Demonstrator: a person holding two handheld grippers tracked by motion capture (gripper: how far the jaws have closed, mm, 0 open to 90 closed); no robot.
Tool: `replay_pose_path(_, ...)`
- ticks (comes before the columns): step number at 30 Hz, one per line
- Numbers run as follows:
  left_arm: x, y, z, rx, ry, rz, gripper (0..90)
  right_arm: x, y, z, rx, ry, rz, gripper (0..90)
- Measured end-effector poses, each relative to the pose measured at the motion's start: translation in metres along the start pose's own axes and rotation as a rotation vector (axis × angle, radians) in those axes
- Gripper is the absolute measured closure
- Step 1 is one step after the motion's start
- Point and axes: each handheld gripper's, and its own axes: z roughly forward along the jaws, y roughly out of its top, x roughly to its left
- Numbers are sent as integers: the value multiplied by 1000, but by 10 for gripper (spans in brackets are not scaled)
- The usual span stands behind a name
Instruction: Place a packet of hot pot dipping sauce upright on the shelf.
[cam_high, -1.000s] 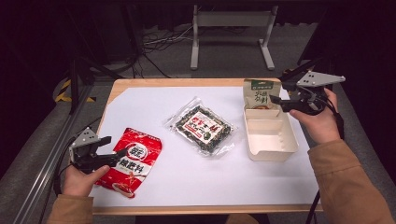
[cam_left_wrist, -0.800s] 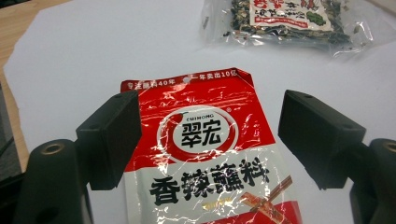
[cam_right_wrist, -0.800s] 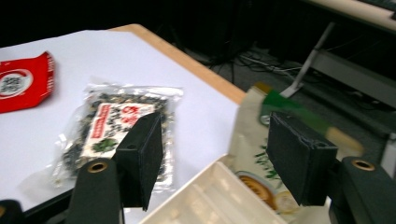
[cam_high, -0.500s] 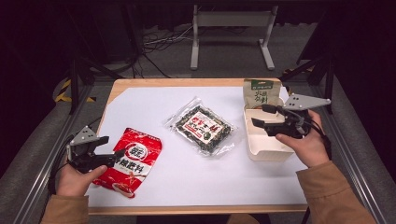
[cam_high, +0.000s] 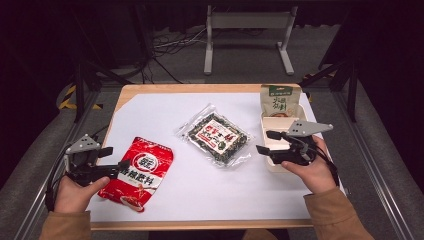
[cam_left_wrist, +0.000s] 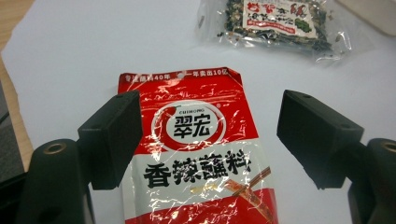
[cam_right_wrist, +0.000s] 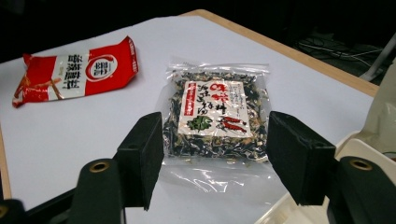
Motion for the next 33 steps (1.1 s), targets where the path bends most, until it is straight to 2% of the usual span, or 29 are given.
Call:
replay_pose_path(5,3,0,-3,-13,23,-1,229,8,-3,7,14,7,-14,387)
replay_pose_path(10,5,2,-6,-33,42,24,230,17,-10,13,11,10,-29,405)
replay_pose_path(12,6,4,-7,-57,20,27,230,21,-13,15,8,13,-39,409)
replay_pose_path(15,5,8,-10,-121,-56,22,230,27,-17,19,6,15,-56,444)
replay_pose_path(18,3,11,-10,-142,-40,36,230,30,-20,21,18,28,-40,462)
replay_pose_path(20,4,13,-9,-140,-27,40,230,32,-23,23,11,47,-26,482)
replay_pose_path(21,4,13,-7,-138,-23,30,230,32,-25,23,14,56,-22,489)
replay_pose_path(24,5,16,-1,-142,-10,39,230,36,-30,28,37,80,-5,471)
replay_pose_path(26,9,18,3,-156,-37,33,237,37,-32,30,49,75,-20,468)
replay_pose_path(28,12,19,7,-159,-44,18,247,37,-33,31,45,81,-23,473)
replay_pose_path(32,24,20,19,-149,-9,-11,275,39,-34,32,46,88,-39,458)
replay_pose_path(33,27,20,22,-144,-1,-21,307,39,-34,33,47,93,-37,449)
